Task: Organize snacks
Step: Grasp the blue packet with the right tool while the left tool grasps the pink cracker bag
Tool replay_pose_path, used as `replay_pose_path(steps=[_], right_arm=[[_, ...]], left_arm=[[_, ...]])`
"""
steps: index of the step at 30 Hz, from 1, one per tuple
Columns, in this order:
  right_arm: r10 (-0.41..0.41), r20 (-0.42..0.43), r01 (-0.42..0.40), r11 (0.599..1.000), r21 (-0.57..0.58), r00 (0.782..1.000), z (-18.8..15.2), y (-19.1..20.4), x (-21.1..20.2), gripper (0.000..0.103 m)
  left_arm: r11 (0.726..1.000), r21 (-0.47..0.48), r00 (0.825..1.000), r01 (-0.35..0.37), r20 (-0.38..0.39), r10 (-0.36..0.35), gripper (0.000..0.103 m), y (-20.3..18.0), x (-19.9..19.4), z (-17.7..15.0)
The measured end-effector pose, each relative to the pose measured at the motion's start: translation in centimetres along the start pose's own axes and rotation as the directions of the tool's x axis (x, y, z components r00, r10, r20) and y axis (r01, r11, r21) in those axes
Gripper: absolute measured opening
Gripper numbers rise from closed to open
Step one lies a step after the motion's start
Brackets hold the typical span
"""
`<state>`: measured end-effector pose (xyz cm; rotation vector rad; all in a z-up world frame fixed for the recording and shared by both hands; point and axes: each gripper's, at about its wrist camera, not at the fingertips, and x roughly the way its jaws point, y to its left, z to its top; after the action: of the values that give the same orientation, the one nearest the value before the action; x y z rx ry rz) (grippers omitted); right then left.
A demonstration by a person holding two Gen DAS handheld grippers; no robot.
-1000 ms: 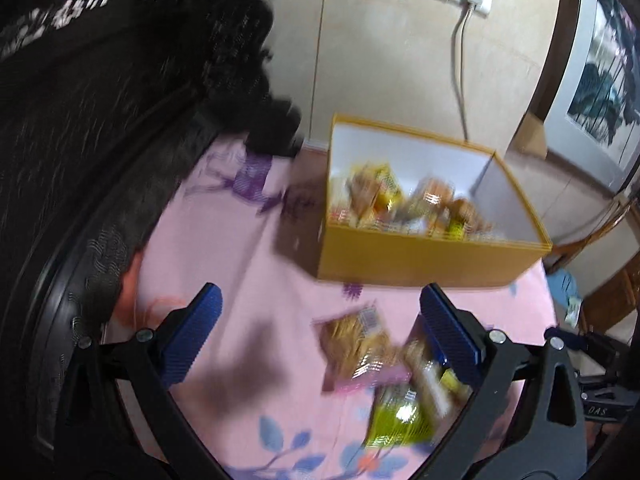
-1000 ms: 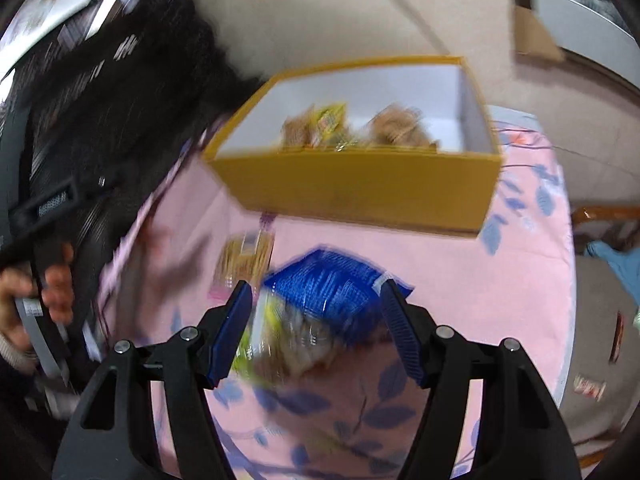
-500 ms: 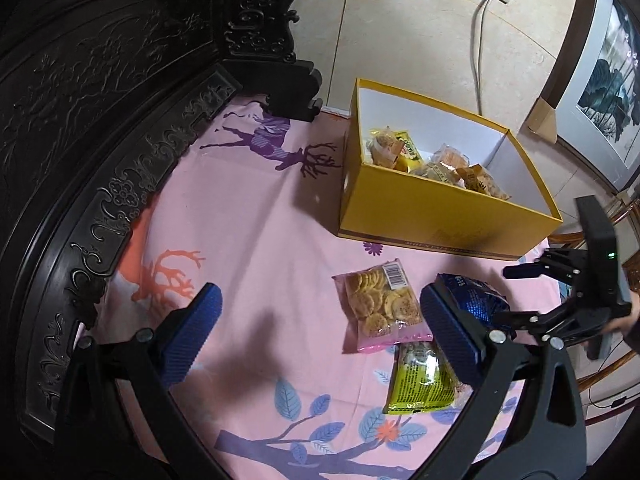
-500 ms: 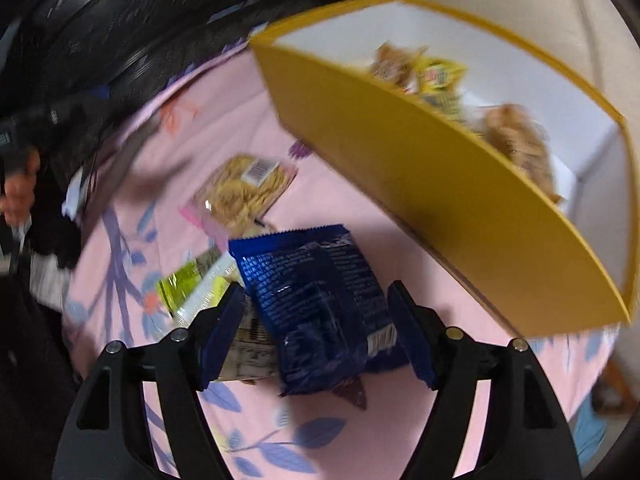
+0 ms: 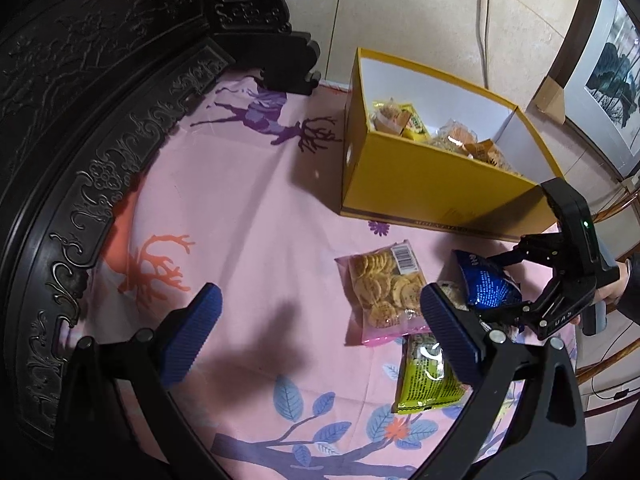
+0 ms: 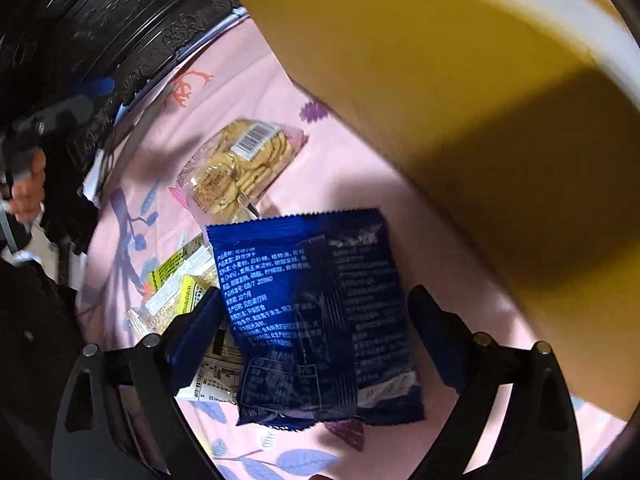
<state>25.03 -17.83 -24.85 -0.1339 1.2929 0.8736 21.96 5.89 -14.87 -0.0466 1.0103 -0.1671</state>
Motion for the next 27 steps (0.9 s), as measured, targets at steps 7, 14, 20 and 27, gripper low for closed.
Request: replay_pose_path(steps=[7, 14, 20, 27], right_arm=[[-0.032, 0.038, 0.029, 0.997, 0.077, 0.999, -0.7, -0.6, -1.0, 0.071], [-0.075, 0.192, 0.022, 0.964, 0.265, 0.979, -3.3, 1.1, -4.5, 0.067], [-0.189, 0.285, 0.043, 0.892, 0.449, 0.940, -6.4, 3.7, -7.5, 0.067], [-0.237, 0.406, -0.033, 0.830, 0.557, 0.883, -9.0, 7.0, -9.7, 0.067]], left_arm=[[1.000, 0.014, 1.000, 0.001, -0.022, -0.001, 0.101, -0.5, 1.4, -0.1], [1.000, 0.029, 0.998, 0.007, -0.063, -0.006, 0.101, -1.5, 3.3, 0.1], [1.000, 0.006, 0.993, 0.009, -0.118, -0.008, 0.101, -3.5, 5.7, 0.4], [0.999, 0.007, 0.987, -0.042, -0.155, 0.043, 0.101, -6.0, 8.7, 0.7]])
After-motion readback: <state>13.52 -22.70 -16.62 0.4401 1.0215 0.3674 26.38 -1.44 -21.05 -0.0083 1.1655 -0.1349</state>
